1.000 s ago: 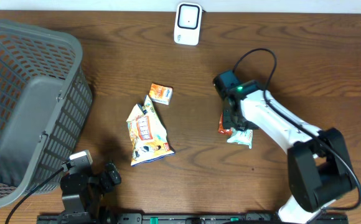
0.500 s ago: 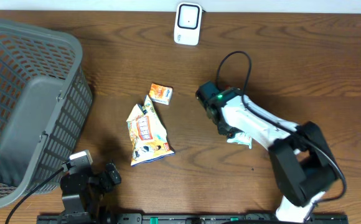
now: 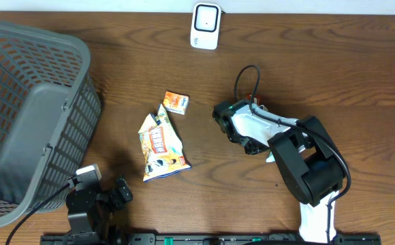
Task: Scan the item barcode
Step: 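Lift the wipes pack with the right gripper and rotate it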
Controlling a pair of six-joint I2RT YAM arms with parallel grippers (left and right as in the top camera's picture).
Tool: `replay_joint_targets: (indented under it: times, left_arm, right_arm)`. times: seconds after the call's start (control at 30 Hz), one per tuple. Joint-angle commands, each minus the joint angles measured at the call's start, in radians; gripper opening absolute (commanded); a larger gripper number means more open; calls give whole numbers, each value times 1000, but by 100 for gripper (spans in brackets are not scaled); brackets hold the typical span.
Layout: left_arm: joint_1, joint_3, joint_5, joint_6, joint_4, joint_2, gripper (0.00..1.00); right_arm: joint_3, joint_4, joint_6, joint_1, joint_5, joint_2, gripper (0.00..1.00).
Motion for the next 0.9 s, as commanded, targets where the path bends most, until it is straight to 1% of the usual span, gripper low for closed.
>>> replay_joint_targets:
  times: [0.0,0.13,0.2,0.23,0.37,0.4,0.47,0.63,0.77,0.87]
  left_arm:
    - [5,-17,-8,21,-46,-2,98]
    - [5,-17,-8,21,-46,-2,98]
    - [5,-17,-8,21,-46,-2,98]
    - [5,-17,-8,21,-46,-2,98]
    - [5,-17,-8,21,-46,-2,98]
    - [5,-17,-8,21,-46,-2,98]
    - [5,-17,-8,21,-46,-2,98]
    - [5,-17,-8,21,-46,-2,98]
    - [5,-17,-8,21,-46,-2,98]
    - [5,-17,-8,21,-46,-2,98]
  right_arm:
    - [5,46,-99,2,-214,37,1]
    - [87,-16,-163,1,-333,-4,1]
    - [146,-66,-224,1,-433,-45,1]
    - [170,-84,-263,1,-496,-68,1]
    - [215,-99,-476,1,-866,-180,1]
    - [215,-99,-507,1,-916,-206,1]
    - [215,-88,-526,1,-930,-238,1]
    - [173,74,-585,9,-908,-225,1]
    - [119,176,-584,20,-835,-194,1]
    - [86,229,-580,35,-742,-158,1]
